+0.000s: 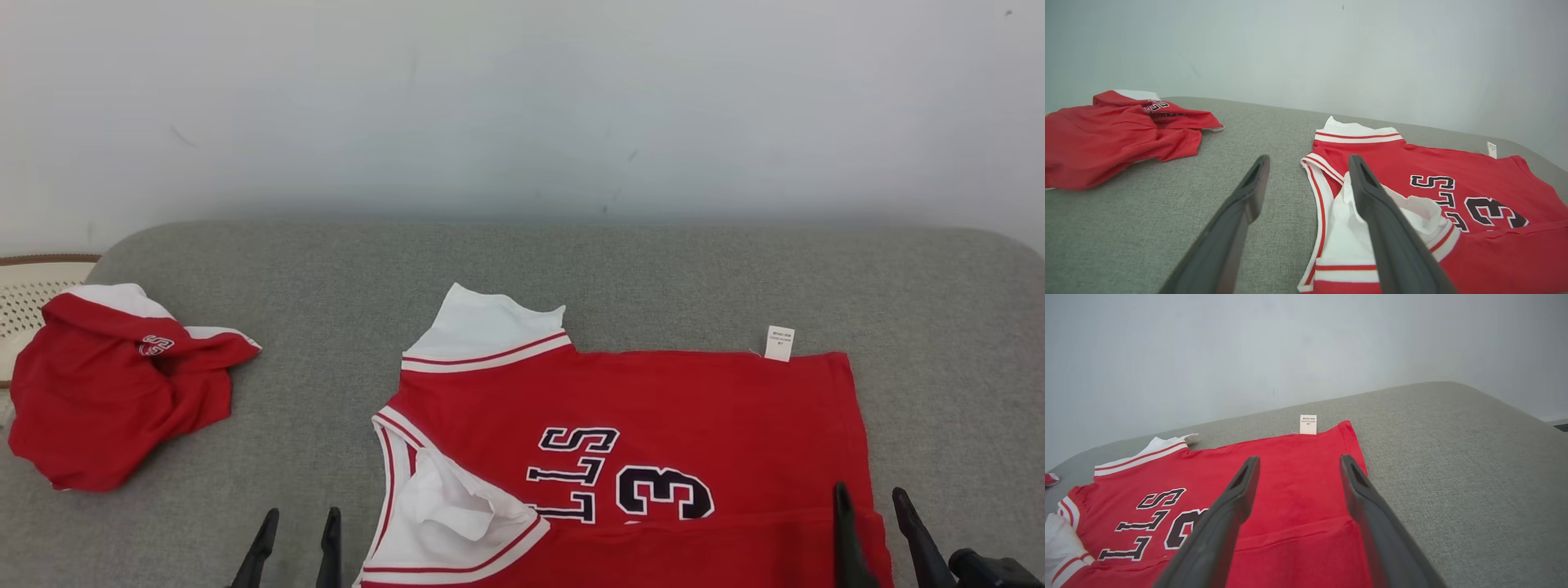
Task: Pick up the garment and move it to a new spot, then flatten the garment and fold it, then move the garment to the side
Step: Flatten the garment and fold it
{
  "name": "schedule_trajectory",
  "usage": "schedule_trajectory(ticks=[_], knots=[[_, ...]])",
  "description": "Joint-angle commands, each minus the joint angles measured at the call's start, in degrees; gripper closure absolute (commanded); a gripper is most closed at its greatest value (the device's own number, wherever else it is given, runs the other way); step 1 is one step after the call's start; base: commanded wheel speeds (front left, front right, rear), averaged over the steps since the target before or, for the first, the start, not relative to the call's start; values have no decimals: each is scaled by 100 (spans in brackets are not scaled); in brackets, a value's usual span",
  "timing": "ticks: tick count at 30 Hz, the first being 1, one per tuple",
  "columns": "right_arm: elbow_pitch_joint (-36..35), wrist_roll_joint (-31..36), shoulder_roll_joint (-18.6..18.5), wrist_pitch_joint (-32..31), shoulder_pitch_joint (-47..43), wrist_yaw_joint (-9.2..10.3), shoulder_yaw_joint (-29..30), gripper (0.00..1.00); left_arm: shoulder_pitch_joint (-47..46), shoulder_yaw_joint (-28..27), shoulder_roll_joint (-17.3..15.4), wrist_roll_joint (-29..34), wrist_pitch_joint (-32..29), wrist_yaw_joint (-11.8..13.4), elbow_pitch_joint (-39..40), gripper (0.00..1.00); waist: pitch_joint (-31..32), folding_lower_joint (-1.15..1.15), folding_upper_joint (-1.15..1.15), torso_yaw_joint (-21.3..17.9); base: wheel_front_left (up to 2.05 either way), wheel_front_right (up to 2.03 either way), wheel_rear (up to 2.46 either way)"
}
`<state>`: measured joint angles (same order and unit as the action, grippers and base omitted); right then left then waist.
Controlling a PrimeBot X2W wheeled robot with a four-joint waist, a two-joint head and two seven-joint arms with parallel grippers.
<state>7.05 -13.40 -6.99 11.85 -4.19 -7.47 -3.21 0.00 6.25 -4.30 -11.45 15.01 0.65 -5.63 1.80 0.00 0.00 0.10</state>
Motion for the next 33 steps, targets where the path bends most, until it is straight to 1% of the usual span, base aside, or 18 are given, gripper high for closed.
schedule_trajectory(ticks=[1, 6, 10, 16, 20, 22, 24, 26, 29, 33], knots=[[-17, 54, 80, 100, 14, -5, 17, 0, 30, -59, 16, 66, 22, 41, 76, 0, 22, 0, 0, 39, 0, 0, 0], [-85, 230, 243, 259, 7, -5, 66, 0, -68, -177, 59, 206, 23, 153, 287, 0, 47, 0, 0, 82, 0, 0, 0], [-68, 340, 319, 302, -72, -5, 139, 0, -51, -232, 97, 276, 23, 234, 297, 0, 56, 0, 0, 77, 0, 0, 0], [-27, 398, 370, 331, -75, -5, 118, 0, -117, -262, 108, 276, 23, 88, 125, 0, 28, 0, 0, 12, 0, 0, 0], [43, 380, 385, 328, 30, -5, 64, 0, -305, -241, 106, 129, 23, -121, -165, 0, -30, 0, 0, -82, 0, 0, 0], [81, 346, 387, 312, 126, -5, 20, 0, -602, -186, 2, 127, 7, -287, -373, 0, -85, 0, 0, -147, 0, 0, 0], [121, 346, 387, 290, 221, -5, -22, 0, -922, -107, -75, 34, -199, -455, -597, 0, -142, 0, 0, -243, 0, 0, 0], [181, 363, 378, 259, 334, -5, -40, 0, -1339, -71, -220, -60, -388, -584, -739, 0, -211, 0, 0, -369, 0, 0, 0], [249, 334, 380, 216, 605, -5, -77, 0, -2005, -48, -416, -264, -740, -706, -926, 0, -431, 0, 0, -588, 0, 0, 0], [364, 265, 387, 211, 1110, -5, -203, 0, -2931, 184, -832, -521, -1203, -798, -1150, 0, -894, 0, 0, -944, 0, 0, 0]])
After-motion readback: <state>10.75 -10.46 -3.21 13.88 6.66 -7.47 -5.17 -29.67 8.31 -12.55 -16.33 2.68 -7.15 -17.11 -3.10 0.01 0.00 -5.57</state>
